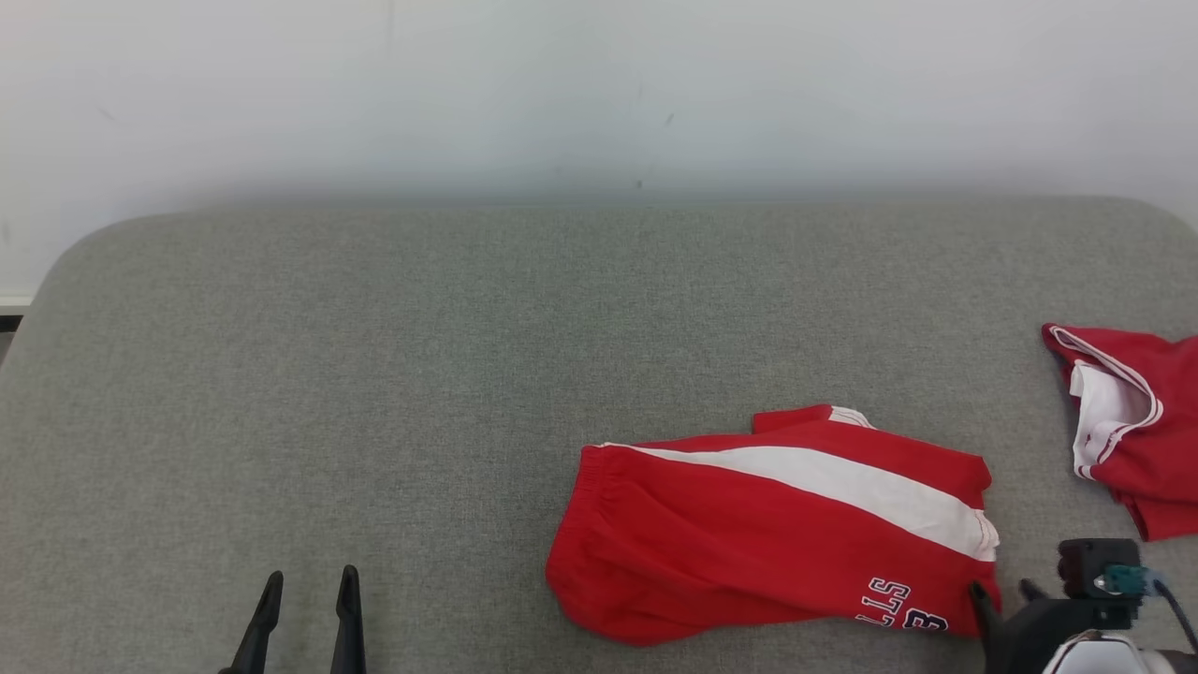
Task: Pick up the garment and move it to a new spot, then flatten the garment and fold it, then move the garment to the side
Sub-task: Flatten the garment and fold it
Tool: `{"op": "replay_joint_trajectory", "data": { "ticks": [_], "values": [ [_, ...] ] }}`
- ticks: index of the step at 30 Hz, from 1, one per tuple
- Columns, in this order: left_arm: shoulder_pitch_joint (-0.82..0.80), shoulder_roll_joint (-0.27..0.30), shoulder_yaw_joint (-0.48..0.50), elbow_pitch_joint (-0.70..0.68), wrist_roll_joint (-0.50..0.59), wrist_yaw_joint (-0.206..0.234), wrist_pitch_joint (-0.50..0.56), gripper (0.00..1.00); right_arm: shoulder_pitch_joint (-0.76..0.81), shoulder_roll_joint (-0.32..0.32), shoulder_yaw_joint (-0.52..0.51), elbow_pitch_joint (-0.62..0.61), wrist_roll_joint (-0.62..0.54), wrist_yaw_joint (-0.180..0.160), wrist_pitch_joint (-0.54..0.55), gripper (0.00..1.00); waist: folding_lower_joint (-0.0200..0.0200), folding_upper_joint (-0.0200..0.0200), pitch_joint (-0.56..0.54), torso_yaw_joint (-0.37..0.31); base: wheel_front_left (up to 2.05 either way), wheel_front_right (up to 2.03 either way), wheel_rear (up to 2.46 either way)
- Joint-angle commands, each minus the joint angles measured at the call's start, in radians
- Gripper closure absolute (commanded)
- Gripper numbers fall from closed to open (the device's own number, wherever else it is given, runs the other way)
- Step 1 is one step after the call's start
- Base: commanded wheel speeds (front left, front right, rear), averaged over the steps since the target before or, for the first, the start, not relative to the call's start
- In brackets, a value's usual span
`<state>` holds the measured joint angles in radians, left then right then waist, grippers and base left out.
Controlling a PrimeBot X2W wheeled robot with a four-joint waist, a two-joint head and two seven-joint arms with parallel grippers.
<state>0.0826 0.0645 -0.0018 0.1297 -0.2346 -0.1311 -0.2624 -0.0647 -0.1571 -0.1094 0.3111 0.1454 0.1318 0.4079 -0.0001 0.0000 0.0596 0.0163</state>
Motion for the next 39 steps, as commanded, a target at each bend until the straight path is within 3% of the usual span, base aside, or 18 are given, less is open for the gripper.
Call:
{"op": "replay_joint_trajectory", "data": {
  "ticks": [1,11,25,32,39],
  "values": [
    [0.001,0.002,-0.002,0.002,0.002,0.001,-0.003,0.0,0.003,0.003,-0.022,-0.002,-0.019,-0.003,-0.044,0.0,0.0001,0.0,-0.011,0.006,0.0,0.0,0.0],
    [0.043,-0.005,0.022,-0.002,-0.007,0.001,-0.003,0.0,0.078,0.079,-0.1,-0.116,-0.094,-0.003,-0.254,0.0,0.0001,0.0,-0.052,-0.007,0.0,0.0,0.0],
    [0.058,-0.011,0.031,0.009,-0.01,0.001,-0.003,0.0,0.126,0.097,0.076,-0.141,-0.102,-0.003,-0.579,0.0,0.0001,0.0,-0.079,-0.03,0.0,0.0,0.0],
    [0.051,-0.012,0.002,0.041,-0.03,0.001,-0.003,0.0,0.13,0.099,0.118,-0.099,-0.08,-0.003,-0.614,0.0,0.0001,0.0,-0.09,-0.036,0.0,0.0,0.0],
    [-0.068,0.05,-0.164,0.168,-0.118,0.001,0.058,0.0,0.112,0.095,0.139,-0.081,-0.076,-0.003,-0.61,0.0,0.0001,0.0,-0.091,-0.061,0.0,0.0,0.0]
  ]
}}
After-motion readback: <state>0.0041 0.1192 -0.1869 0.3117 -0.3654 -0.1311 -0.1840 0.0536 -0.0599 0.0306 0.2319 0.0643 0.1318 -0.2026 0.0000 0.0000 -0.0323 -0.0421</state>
